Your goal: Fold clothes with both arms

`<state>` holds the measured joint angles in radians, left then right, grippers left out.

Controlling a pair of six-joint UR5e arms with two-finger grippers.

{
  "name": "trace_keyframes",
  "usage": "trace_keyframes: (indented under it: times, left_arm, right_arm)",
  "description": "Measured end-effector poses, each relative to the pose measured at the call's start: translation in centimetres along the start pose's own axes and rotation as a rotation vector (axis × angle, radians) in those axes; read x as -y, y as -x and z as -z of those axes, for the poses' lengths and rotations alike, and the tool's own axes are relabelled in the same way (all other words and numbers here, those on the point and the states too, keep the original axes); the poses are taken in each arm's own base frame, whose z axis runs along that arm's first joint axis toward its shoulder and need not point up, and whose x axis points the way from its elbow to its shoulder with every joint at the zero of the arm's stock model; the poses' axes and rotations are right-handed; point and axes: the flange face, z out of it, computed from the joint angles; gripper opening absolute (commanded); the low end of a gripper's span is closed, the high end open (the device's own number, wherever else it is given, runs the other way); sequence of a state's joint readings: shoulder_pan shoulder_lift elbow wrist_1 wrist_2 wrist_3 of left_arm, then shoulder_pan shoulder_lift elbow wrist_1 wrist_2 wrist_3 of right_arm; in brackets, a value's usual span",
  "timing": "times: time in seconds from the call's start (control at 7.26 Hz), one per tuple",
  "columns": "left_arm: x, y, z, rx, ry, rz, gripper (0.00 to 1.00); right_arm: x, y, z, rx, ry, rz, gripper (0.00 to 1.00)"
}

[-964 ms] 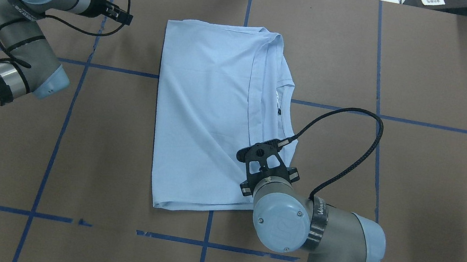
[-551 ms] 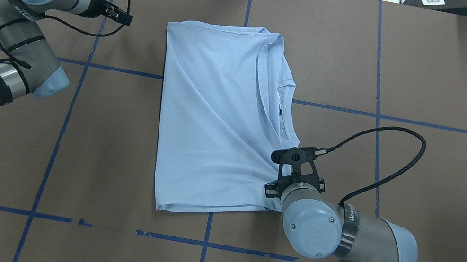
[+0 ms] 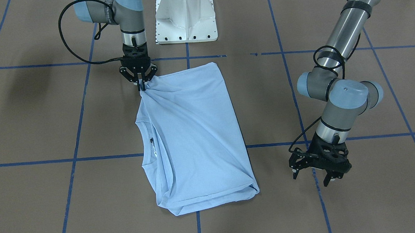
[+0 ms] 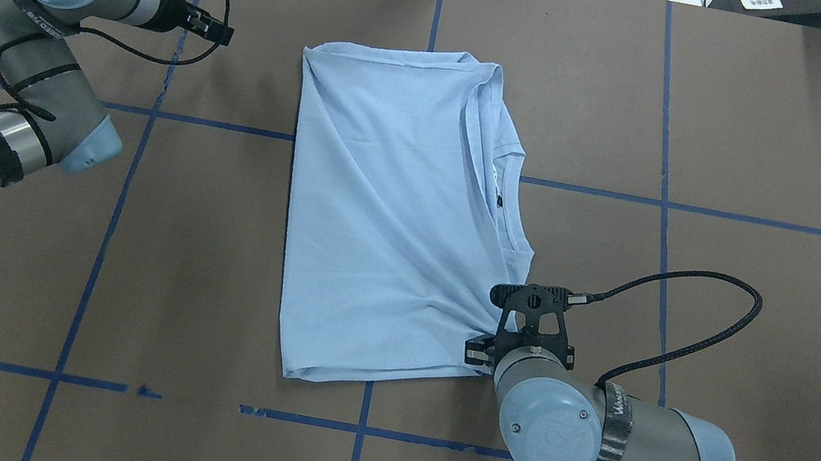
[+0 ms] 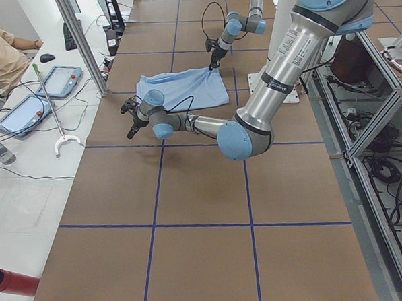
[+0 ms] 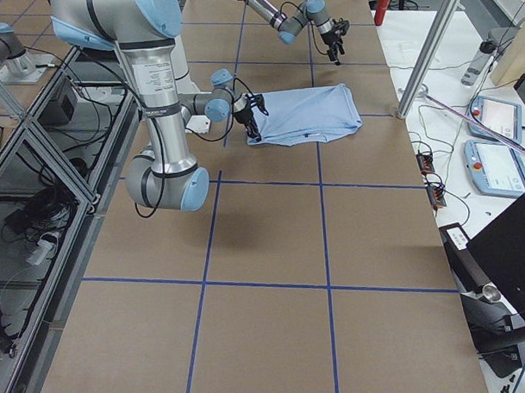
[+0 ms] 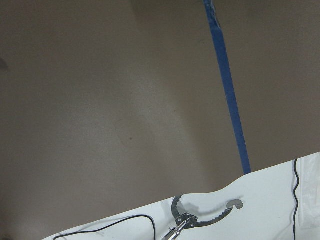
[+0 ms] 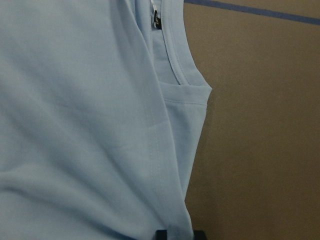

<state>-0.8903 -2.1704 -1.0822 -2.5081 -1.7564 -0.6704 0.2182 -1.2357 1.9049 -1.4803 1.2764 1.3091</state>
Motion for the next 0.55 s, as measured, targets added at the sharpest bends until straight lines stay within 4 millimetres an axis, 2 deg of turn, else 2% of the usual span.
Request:
trace_keyframes:
  times: [0.28,0.55]
  left_arm:
    - [0.4,-0.6,0.4,-0.015,-0.006,0.022,1.0]
    - [1.4,-2.9,2.3,-0.096,0.003,0.096,1.0]
  right_arm:
    - [3.4,-0.2,2.2,0.046,-0.026,-0.046,1.0]
    - [7.9,-1.3,4.8,0.168,-0.037,-0.139,1.0]
